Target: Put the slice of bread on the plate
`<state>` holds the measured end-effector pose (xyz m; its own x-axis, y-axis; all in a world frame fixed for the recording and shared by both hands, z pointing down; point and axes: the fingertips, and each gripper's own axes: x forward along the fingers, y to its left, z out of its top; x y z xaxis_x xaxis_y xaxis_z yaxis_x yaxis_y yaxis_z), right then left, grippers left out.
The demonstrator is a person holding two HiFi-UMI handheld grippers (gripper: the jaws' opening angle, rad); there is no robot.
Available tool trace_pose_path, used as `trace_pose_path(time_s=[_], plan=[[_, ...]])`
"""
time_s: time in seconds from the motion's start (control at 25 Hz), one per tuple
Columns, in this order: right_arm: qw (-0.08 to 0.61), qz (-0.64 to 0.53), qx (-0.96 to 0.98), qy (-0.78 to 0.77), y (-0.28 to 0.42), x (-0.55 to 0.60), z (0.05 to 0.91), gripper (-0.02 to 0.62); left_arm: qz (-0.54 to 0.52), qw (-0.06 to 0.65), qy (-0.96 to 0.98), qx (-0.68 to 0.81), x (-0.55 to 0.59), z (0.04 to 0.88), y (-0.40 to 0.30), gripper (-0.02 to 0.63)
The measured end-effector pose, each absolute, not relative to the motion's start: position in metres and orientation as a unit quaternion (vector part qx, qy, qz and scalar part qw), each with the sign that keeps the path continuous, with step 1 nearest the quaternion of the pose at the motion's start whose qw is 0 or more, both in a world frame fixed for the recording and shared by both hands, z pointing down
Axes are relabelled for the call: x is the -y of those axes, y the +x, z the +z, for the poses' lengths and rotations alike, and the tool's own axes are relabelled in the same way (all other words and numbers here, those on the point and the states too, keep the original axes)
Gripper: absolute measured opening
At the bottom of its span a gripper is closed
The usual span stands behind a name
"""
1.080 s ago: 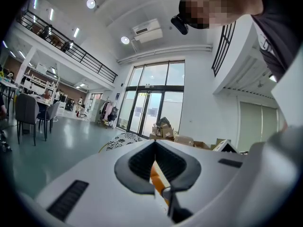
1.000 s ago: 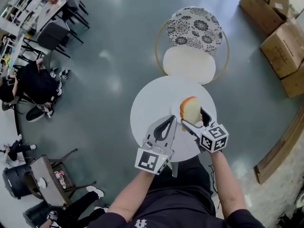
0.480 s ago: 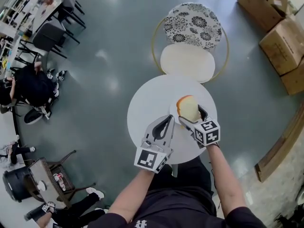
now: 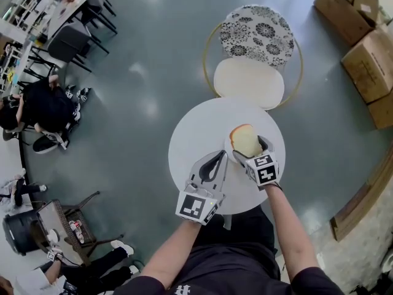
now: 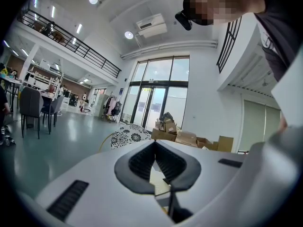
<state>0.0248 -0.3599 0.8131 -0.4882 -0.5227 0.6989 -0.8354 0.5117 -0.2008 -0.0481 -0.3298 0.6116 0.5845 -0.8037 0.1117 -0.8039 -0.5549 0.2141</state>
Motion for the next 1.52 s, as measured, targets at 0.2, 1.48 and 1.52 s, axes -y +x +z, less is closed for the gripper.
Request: trace_pose_path(time_s=[0.2,1.48,1.52], plan=[[0.324,0.25,0.814,0.412,0.021,0.36,0.826,0.467,0.001,0.122,0.879,0.461,0.331,0.612,-0.053,0.006],[0.147,0.273,0.866,0.392,0.008,0.322,0.597,0.276,0.021,0.139,0.884,0.446,0.296,0.514,-0.052,0.006],[0.136,0.266,0.87,0.392,0.006,0.318,0.582,0.25,0.023,0.139,0.884,0.445,0.293,0.508,-0.053,0.006]])
